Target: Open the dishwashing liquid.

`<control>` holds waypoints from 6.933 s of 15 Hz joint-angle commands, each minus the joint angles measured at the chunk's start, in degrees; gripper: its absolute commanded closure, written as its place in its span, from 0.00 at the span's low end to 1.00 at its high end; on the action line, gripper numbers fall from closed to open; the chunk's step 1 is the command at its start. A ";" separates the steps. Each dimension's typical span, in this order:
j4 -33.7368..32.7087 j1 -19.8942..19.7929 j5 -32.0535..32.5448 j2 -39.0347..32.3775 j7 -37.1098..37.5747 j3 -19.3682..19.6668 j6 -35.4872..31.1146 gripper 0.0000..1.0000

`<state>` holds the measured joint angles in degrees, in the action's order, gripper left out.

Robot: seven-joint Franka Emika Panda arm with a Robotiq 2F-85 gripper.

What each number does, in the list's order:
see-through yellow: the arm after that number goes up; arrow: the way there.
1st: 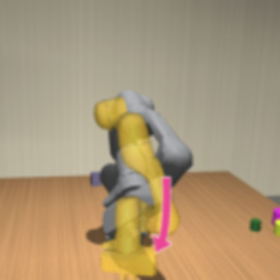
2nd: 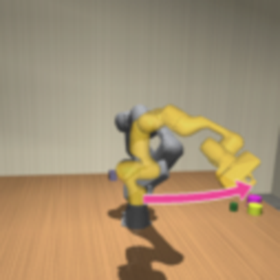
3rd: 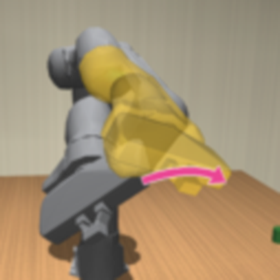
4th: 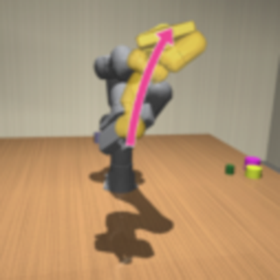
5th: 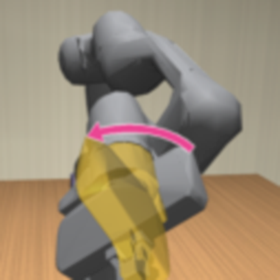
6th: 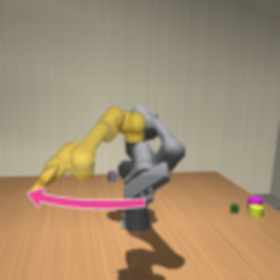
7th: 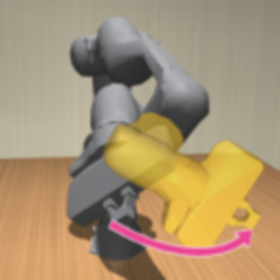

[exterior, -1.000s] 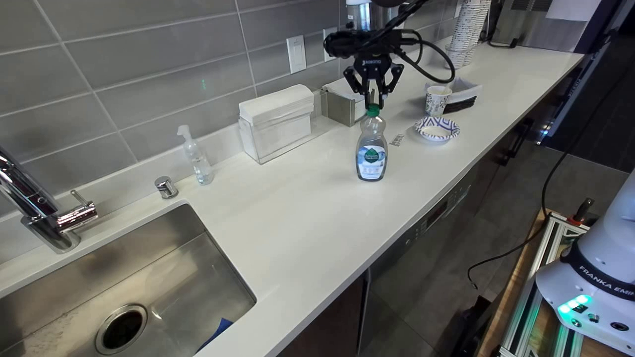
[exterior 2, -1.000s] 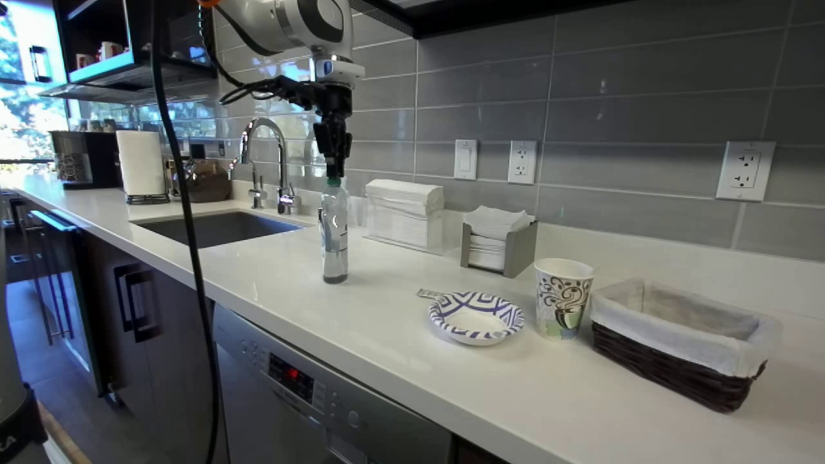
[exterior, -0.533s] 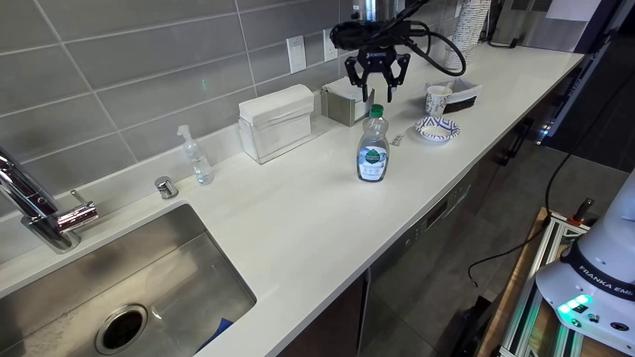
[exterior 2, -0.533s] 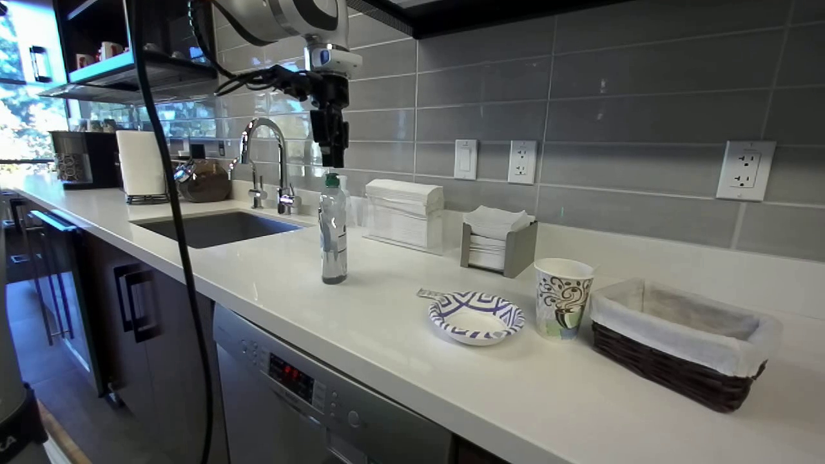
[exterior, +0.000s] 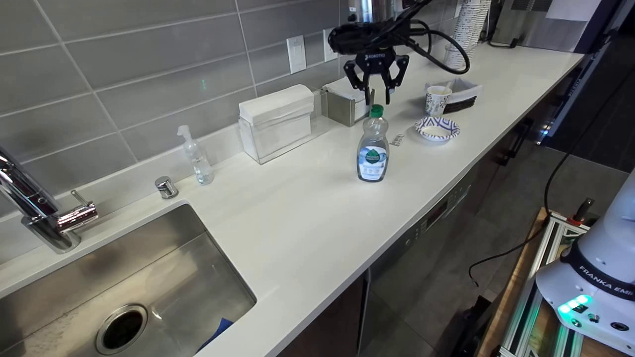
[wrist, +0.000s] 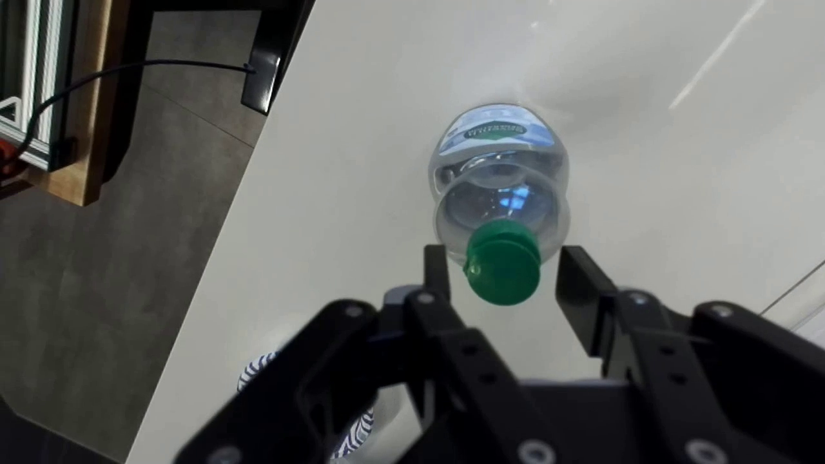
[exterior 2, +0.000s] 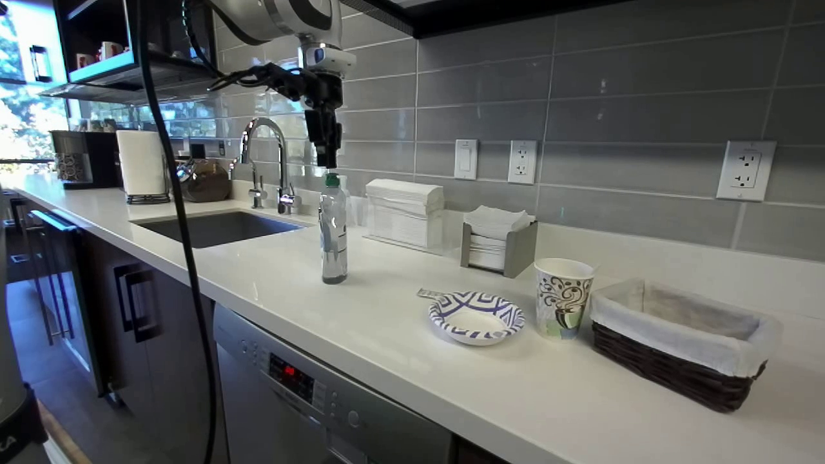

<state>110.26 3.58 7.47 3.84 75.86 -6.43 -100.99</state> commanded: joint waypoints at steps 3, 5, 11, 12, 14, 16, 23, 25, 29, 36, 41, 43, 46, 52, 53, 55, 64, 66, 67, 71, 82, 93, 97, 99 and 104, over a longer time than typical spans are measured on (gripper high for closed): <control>-2.76 0.77 2.23 -2.93 0.52 -0.28 2.00 0.48; -3.35 1.03 3.31 -3.61 0.58 -0.42 2.30 0.50; -5.33 1.77 5.59 -5.13 0.30 -0.44 6.36 0.52; -5.65 1.88 5.83 -5.34 0.31 -0.42 7.06 0.53; -6.16 2.08 5.83 -5.63 0.03 -0.37 7.97 0.53; -6.50 2.23 5.83 -5.69 -0.05 -0.33 8.64 0.57; -6.82 2.51 6.70 -6.01 -1.16 -0.37 7.20 0.66; -7.11 2.63 6.98 -6.40 -1.40 -0.35 7.41 0.64; -7.58 2.80 7.12 -7.15 -1.98 -0.23 7.12 0.63; -8.17 2.93 7.29 -8.13 -2.62 0.01 7.49 0.56; -8.16 2.90 7.27 -8.33 -2.67 0.23 7.83 0.57; -8.11 2.92 7.36 -8.14 -2.60 0.27 7.95 0.66; -7.99 2.93 7.40 -7.66 -2.55 0.28 8.04 0.73; -7.11 2.61 6.57 -5.96 -3.19 0.52 7.61 0.91; -6.90 2.52 6.54 -5.85 -3.23 0.62 7.63 0.92; -6.42 2.38 6.41 -5.53 -3.35 0.86 7.29 0.98; -10.60 3.37 7.72 -8.75 -2.51 0.34 10.57 0.61; -11.54 3.62 7.77 -9.61 -2.39 0.39 11.74 0.67; -12.06 3.73 7.80 -10.07 -2.31 0.43 12.39 0.68; -13.50 3.87 7.45 -11.65 -2.48 0.71 13.91 0.69; -15.07 4.35 7.40 -13.44 -3.02 0.94 14.62 0.66; -14.88 4.26 7.23 -11.74 -3.61 1.02 17.47 0.98; -13.82 3.89 6.76 -10.11 -3.97 1.15 16.41 0.99; -11.68 3.45 5.99 -8.71 -4.67 1.38 13.68 0.99; -7.36 2.71 6.37 -5.38 -5.90 1.83 8.76 0.65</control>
<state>97.87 6.72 14.47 -5.21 71.50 -5.09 -87.66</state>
